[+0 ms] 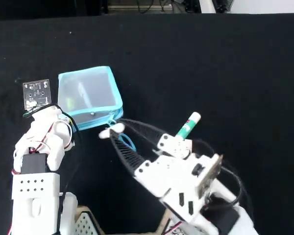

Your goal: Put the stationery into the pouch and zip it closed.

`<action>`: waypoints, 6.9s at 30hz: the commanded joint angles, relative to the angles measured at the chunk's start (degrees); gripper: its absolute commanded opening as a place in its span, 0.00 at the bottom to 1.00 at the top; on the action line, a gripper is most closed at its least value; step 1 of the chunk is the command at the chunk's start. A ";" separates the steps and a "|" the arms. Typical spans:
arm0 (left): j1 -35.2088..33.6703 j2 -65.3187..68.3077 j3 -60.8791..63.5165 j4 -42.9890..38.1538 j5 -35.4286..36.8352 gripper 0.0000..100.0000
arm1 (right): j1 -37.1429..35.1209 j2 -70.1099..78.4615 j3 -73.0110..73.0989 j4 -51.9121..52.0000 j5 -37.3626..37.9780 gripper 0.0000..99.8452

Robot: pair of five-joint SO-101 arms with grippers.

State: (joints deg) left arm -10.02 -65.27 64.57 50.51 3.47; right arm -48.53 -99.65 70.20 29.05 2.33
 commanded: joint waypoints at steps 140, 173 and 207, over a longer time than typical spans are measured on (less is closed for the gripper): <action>-0.48 0.53 -1.80 -0.26 -0.62 0.03 | 3.60 28.70 25.80 -74.02 13.27 0.01; -0.48 0.53 -1.98 -0.35 -0.62 0.03 | 3.69 16.66 -2.68 15.74 -0.09 0.01; -0.48 0.53 -1.89 -0.35 -0.62 0.03 | 2.29 41.36 -16.04 13.54 3.60 0.01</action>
State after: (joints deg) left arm -9.93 -65.19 64.57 50.51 3.47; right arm -44.13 -58.59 52.44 48.48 5.58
